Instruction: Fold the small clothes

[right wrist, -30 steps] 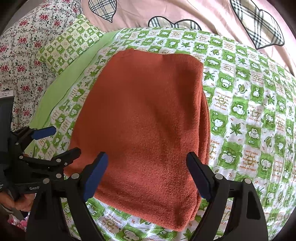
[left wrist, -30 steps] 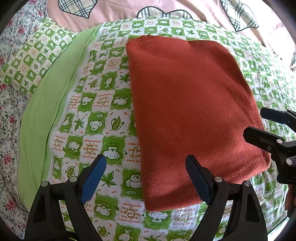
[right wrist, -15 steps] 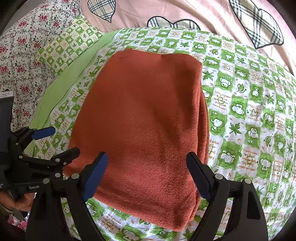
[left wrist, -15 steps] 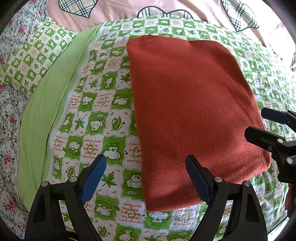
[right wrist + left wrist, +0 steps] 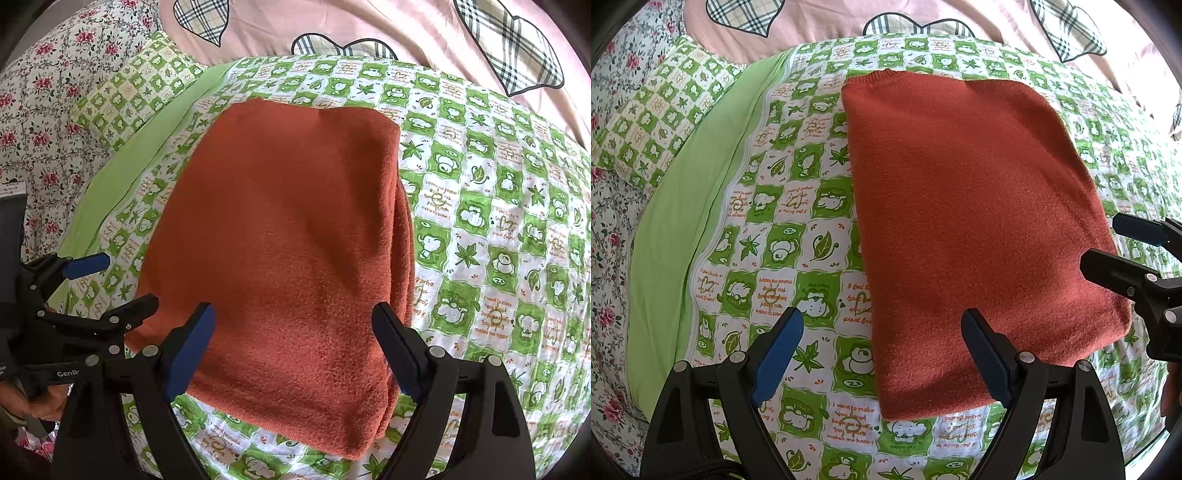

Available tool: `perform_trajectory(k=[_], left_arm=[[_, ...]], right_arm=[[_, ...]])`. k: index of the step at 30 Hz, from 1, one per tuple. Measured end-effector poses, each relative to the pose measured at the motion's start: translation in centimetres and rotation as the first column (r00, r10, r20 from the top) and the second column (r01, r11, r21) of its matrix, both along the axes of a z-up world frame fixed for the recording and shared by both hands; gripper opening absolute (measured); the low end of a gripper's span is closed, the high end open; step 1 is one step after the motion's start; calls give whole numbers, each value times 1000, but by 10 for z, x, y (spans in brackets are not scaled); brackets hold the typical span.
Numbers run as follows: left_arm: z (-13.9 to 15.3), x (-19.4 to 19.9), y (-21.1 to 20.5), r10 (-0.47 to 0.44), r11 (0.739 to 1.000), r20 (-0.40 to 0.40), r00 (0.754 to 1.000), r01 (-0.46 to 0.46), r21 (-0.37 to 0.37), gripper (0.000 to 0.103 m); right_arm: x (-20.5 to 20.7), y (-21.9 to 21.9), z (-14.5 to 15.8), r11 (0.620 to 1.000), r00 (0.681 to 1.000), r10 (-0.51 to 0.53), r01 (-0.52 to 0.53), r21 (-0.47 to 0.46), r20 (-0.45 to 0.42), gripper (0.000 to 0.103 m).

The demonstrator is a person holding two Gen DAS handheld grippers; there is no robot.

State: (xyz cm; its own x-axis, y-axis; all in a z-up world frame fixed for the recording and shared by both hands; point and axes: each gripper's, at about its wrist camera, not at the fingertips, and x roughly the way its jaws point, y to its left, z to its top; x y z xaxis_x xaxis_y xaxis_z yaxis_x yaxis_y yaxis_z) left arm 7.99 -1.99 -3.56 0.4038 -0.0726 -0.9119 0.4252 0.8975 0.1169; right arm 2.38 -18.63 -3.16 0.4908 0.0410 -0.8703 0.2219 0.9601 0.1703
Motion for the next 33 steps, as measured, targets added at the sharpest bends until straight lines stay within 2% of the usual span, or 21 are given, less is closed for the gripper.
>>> perform_trajectory(k=[33], left_arm=[[4, 4, -4, 0, 1000, 27, 1000, 0, -1, 88]], right_arm=[[-1, -1, 8, 1000, 999, -28, 29, -10, 33, 86]])
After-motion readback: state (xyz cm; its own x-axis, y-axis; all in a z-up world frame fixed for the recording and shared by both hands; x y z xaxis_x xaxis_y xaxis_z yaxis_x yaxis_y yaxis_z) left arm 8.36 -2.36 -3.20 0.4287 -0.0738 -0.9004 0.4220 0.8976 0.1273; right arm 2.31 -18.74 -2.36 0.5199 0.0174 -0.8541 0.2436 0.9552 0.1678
